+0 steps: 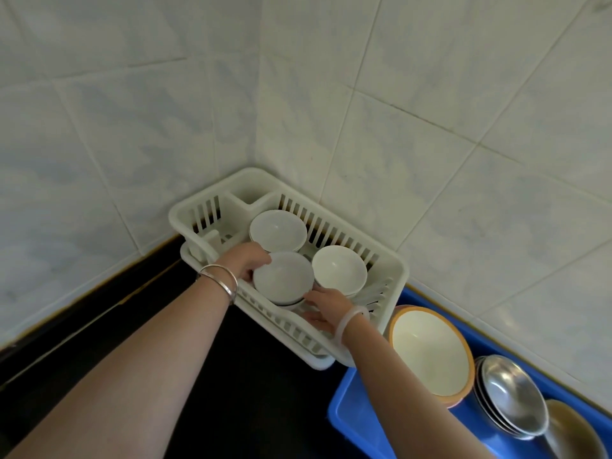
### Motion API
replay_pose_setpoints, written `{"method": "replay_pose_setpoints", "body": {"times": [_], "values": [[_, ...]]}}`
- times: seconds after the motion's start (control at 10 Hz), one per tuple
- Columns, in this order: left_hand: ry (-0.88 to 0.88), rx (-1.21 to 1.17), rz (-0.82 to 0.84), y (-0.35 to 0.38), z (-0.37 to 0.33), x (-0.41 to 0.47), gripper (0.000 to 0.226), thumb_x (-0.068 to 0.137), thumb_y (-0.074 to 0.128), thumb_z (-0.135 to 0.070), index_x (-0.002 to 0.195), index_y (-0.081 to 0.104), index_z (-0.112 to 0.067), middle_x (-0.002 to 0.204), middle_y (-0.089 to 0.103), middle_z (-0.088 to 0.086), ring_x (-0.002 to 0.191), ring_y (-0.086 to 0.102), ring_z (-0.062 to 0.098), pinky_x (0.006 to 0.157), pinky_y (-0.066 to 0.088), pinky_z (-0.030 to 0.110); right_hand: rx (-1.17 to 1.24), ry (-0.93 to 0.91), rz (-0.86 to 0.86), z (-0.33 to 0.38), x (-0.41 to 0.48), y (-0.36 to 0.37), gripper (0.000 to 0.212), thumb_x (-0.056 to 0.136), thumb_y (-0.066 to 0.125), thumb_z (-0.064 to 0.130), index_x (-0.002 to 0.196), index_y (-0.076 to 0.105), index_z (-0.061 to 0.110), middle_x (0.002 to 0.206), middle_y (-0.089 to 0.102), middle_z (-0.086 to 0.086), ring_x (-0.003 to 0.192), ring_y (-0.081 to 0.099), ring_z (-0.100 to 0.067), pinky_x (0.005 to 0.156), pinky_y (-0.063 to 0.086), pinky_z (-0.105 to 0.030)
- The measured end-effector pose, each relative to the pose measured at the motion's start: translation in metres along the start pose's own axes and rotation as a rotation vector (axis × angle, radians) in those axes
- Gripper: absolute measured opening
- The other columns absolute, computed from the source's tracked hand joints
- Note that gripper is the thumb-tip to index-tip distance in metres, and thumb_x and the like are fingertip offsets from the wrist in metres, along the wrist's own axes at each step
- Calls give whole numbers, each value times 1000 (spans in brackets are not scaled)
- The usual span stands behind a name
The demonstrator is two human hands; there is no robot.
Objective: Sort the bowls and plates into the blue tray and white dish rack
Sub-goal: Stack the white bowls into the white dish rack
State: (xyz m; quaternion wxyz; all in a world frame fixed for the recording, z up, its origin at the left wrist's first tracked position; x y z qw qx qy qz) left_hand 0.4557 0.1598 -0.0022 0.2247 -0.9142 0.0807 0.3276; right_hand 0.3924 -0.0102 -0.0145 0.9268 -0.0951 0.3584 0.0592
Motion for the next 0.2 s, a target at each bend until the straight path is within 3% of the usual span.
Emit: {"method": "replay_pose_setpoints", "body": {"times": [0.1,0.2], "values": [[74,-64,-73,1,-1,-6,28,91,47,-8,117,54,0,121,58,24,104,56,33,89,46,40,-155,-146,-84,4,-16,-7,32,94,48,22,122,56,10,105,61,-10,97,59,-26,86,51,-40],[187,25,-225,-1,-1,-32,26,89,52,-19,107,60,-1,110,61,18,102,57,31,93,44,42,-38,-409,-196,32,-71,-31,28,96,45,19,122,57,17,120,63,-6,104,62,-22,96,48,-40]]}}
Point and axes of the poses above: each hand's wrist, its own x-axis towards the middle knuckle, its own y-axis out of the palm, z = x × y, the point moved 1 cm from there along x, towards the middle knuckle
